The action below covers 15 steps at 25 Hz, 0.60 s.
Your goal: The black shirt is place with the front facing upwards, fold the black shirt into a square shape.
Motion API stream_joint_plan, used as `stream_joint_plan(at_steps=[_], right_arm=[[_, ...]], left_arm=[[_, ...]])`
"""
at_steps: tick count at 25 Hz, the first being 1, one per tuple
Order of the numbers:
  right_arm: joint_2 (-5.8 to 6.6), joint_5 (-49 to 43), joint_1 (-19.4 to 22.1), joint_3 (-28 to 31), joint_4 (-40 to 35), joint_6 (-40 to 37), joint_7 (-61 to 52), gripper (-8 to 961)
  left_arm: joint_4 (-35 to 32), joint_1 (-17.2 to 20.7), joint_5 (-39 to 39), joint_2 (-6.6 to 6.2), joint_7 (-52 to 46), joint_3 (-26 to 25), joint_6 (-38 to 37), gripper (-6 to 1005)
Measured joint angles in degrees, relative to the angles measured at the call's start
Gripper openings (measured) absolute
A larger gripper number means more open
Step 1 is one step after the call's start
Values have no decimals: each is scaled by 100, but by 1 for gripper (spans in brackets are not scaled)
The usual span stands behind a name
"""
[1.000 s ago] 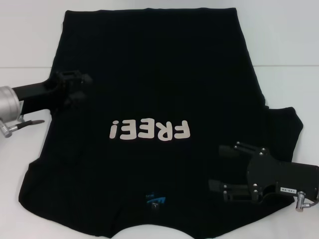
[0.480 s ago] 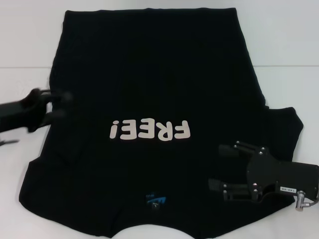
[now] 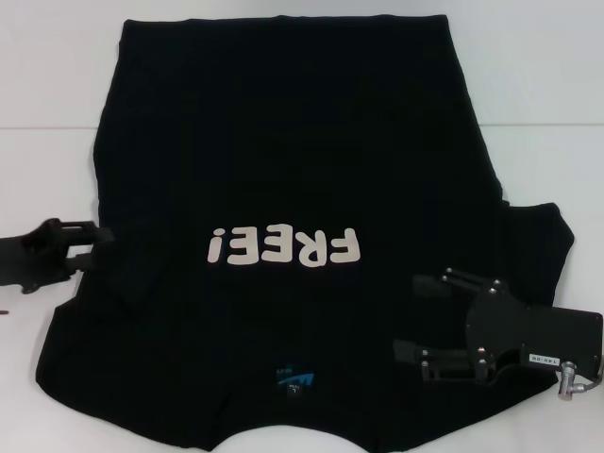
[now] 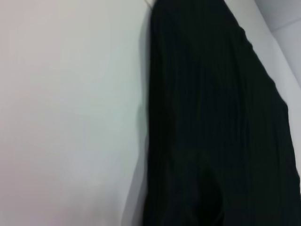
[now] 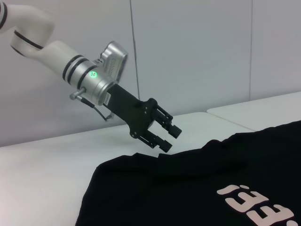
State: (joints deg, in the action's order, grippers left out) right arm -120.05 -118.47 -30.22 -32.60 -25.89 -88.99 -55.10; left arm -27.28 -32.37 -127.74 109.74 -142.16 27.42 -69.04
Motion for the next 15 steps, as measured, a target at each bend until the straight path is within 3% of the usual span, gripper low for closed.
stream_joint_plan(at_steps=[5, 15], right_arm=[[0, 0, 17, 10, 4, 4, 0, 941], [0, 0, 33, 13, 6, 5, 0, 941]], left_arm=[[-3, -66, -3, 54, 8, 250, 81, 520], [5, -68, -6, 66, 30, 280, 71, 520]])
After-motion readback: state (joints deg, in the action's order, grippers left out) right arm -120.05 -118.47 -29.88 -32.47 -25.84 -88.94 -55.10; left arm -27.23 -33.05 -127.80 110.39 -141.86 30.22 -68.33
